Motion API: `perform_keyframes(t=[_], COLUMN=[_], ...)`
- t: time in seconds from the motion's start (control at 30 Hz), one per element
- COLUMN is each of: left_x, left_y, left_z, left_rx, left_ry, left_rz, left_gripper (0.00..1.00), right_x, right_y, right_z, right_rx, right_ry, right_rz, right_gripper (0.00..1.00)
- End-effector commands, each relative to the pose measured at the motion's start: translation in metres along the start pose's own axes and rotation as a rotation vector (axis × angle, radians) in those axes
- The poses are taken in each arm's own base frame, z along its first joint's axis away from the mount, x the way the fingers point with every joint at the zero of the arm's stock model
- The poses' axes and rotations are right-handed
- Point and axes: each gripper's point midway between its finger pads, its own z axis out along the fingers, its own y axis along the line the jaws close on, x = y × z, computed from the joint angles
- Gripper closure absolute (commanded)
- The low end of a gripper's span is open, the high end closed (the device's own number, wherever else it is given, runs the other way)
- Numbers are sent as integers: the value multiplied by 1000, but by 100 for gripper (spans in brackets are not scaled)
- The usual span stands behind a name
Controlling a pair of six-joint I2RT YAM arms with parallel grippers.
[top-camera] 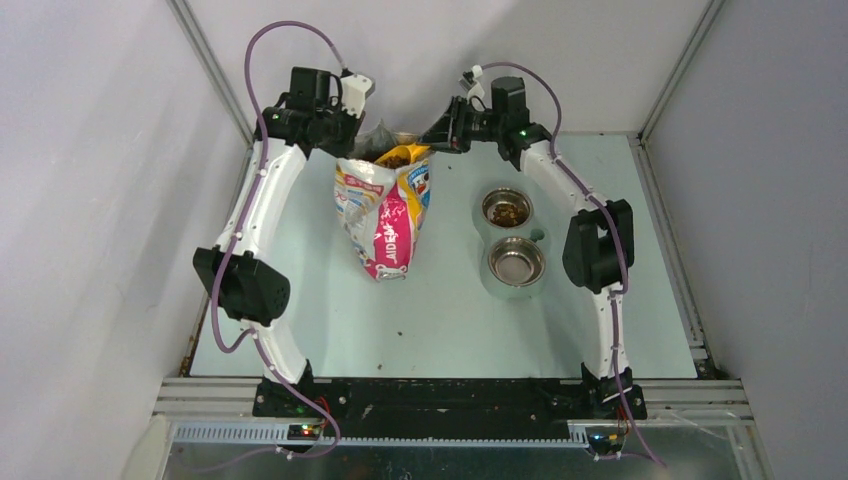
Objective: Serve the pet food
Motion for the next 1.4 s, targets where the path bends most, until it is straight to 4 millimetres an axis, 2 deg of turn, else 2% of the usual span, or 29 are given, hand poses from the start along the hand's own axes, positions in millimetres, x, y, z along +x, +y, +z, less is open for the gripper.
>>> perform_keyframes(t=[0.0, 0.03, 0.07, 0.1, 0.13, 0.17, 0.2, 0.33, 0.43, 0.53, 0.67, 0.9, 1.17, 1.37], left_x=[-51, -49, -49, -48, -47, -47, -48, -47, -43, -42, -39, -23, -28, -27], left_y=[13, 12, 11, 10, 10, 10, 10, 10, 10, 11, 13, 18, 21, 24], left_z=[-31, -30, -30, -28, -28, -27, -27, -28, -28, -28, -27, -24, -24, -25], left_rx=[-62, -59, -56, -54, -51, -49, -49, -55, -62, -72, -85, -117, -129, -146], left_ry=[-191, -188, -188, -185, -183, -184, -184, -180, -167, -159, -140, -67, -71, -61], left_rz=[33, 32, 32, 30, 29, 25, 25, 29, 37, 50, 62, 131, 130, 150], left_gripper=[100, 100, 100, 100, 100, 100, 100, 100, 100, 100, 100, 100, 100, 100], right_x=[-13, -15, -11, -21, -13, -18, -13, -11, -11, -10, -12, -28, -39, -48], right_y=[12, 22, 26, 45, 37, 43, 30, 6, -10, -16, -18, -25, -1, -7], right_z=[-9, -11, -11, -10, -10, -10, -8, -10, -13, -16, -23, -42, -66, -78], right_rx=[30, 35, -9, -101, -143, -187, -177, -175, -158, -151, -154, -172, -217, -244], right_ry=[-46, -41, -17, -51, -20, -33, -19, -13, -11, -6, 1, -37, -53, -73], right_rz=[-79, -137, -117, -53, 17, 61, 104, 257, 332, 402, 485, 554, 504, 496], right_gripper=[100, 100, 100, 100, 100, 100, 100, 100, 100, 100, 100, 100, 100, 100])
